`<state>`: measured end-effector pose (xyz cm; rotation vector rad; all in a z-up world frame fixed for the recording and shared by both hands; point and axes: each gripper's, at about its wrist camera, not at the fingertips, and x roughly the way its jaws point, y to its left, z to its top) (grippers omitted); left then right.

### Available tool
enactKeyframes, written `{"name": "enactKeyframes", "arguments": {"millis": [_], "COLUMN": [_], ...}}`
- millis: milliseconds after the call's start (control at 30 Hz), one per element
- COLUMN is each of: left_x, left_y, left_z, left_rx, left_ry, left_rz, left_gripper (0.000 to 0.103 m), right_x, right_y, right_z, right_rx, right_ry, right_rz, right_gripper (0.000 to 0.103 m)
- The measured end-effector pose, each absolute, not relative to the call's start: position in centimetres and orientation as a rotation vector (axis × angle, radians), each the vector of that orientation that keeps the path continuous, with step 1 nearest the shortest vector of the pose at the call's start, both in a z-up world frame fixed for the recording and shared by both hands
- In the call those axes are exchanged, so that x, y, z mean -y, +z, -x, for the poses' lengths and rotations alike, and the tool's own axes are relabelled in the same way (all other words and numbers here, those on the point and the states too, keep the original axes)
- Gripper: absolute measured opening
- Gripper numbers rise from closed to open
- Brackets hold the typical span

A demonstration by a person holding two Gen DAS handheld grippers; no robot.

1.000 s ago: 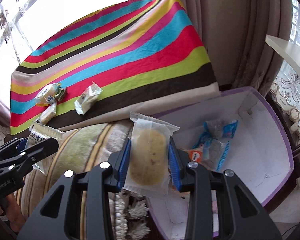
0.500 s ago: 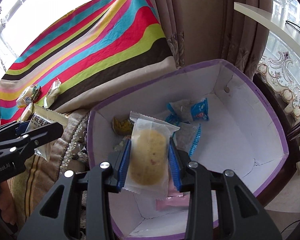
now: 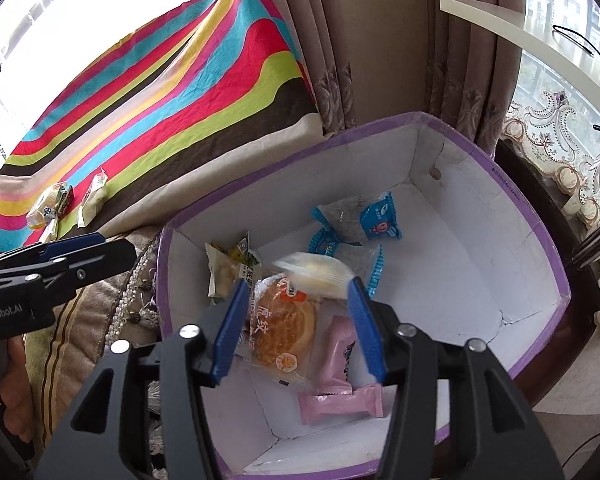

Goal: Organize snacks
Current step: 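Carry the white packet and cookie bag into the white box and open both tools, then move both open tools back over the snack pile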

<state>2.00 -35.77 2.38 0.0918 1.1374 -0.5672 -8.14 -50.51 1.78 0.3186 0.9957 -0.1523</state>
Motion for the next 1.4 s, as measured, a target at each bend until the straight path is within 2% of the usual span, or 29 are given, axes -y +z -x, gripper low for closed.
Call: {"name": "enactKeyframes", "arguments": {"millis": [133, 167, 367, 667, 1200, 1400], "left_x": [35.0, 34.8, 32.6, 26.7, 8.7, 4.6], "left_y": [2.9, 3.1, 4.2, 5.9, 6.0, 6.2], "left_z": [-2.0, -2.0, -2.2, -2.5, -0.5, 0.3], "left_rx": [-1.12, -1.116, -1.093, -1.045, -1.008, -0.98], "left_ry": [-0.546, -0.539, -0.496, -0.4, -0.088, -0.013], "left_rz": [-0.072, -0.069, -0.039, 0.04, 0.326, 0.361], "left_gripper": [0.08, 0.083, 0.088, 0.088, 0.088, 0.088], "right_x": [50.0, 49.8, 48.9, 46.8, 42.1, 39.6], "right_y": [2.5, 2.8, 4.1, 5.8, 6.3, 6.2], "right_z": [8.1, 8.1, 8.3, 8.3, 7.4, 7.0], "right_rx": [-0.978, -0.972, -0.95, -0.923, -0.934, -0.951], "right_ry": [-0.151, -0.154, -0.141, -0.085, 0.025, 0.072], "right_rz": [-0.305, -0.3, -0.295, -0.271, -0.223, -0.176], "right_gripper": [0.076, 0.077, 0.078, 0.078, 0.078, 0.078]}}
